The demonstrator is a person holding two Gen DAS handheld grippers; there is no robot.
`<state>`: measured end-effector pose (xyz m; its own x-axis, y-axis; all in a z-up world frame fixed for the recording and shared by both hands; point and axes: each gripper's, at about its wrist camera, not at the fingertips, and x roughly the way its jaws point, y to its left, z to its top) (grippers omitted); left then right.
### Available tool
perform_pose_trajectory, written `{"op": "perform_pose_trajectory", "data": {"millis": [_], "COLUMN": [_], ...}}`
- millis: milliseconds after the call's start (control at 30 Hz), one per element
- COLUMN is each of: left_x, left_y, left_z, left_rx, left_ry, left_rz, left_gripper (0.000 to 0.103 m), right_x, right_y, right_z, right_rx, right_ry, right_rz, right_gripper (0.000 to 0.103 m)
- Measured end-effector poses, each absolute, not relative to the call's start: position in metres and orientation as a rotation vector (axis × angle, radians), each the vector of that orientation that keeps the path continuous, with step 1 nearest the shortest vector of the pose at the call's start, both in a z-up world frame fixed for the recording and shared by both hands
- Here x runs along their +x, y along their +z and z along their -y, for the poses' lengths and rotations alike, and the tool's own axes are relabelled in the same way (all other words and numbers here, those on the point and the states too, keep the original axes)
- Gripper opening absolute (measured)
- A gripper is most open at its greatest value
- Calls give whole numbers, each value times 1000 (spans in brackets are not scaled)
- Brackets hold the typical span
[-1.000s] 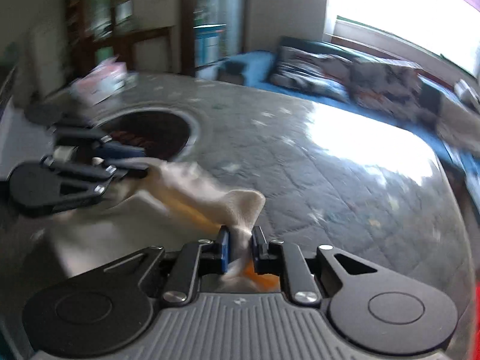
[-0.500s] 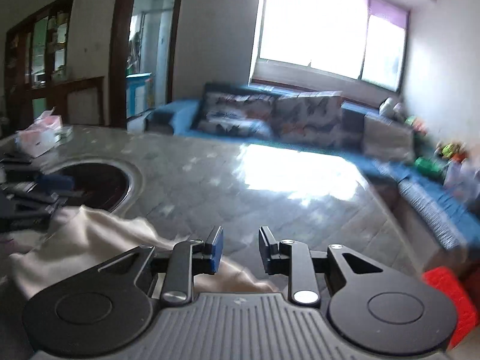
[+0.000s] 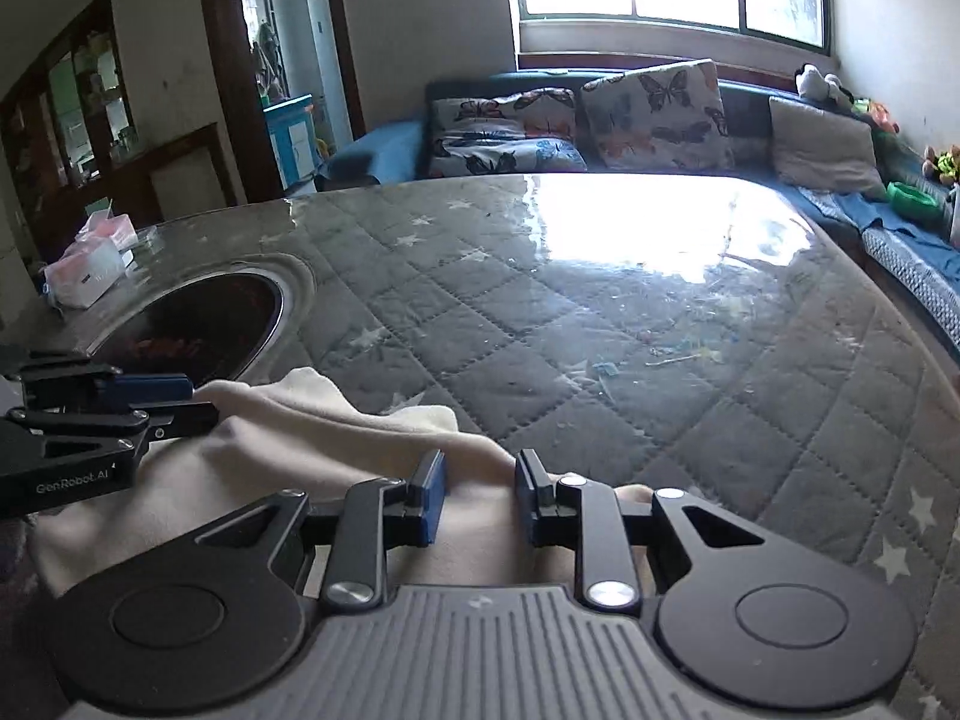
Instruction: Fold clothes
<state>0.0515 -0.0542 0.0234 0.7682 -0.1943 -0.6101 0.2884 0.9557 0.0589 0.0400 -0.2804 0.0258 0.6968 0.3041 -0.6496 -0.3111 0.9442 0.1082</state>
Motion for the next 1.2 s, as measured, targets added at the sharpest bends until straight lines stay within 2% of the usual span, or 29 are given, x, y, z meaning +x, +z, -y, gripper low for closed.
{"op": "perform_pose_trajectory", "data": {"millis": [233,400,1000,1200], "left_x": [49,67,66,51], "left_y": [38,26,24,31], "left_z": [75,91,93,92], "left_rx": [128,157,149,147], "left_ry": [-358,-359,-345,-335], "left_rz": [-607,-645,-635,-618], "left_gripper": [29,29,33,33], "right_x": [42,54,23,18], "right_y": [38,26,43,30], "right_z": [266,255,246,239], "right_rx": [-21,-28,-114,-168], "right_ry": [384,388,469,472], "right_rz": [-700,-727,-659,-672], "right_gripper": [25,27,33,34]}}
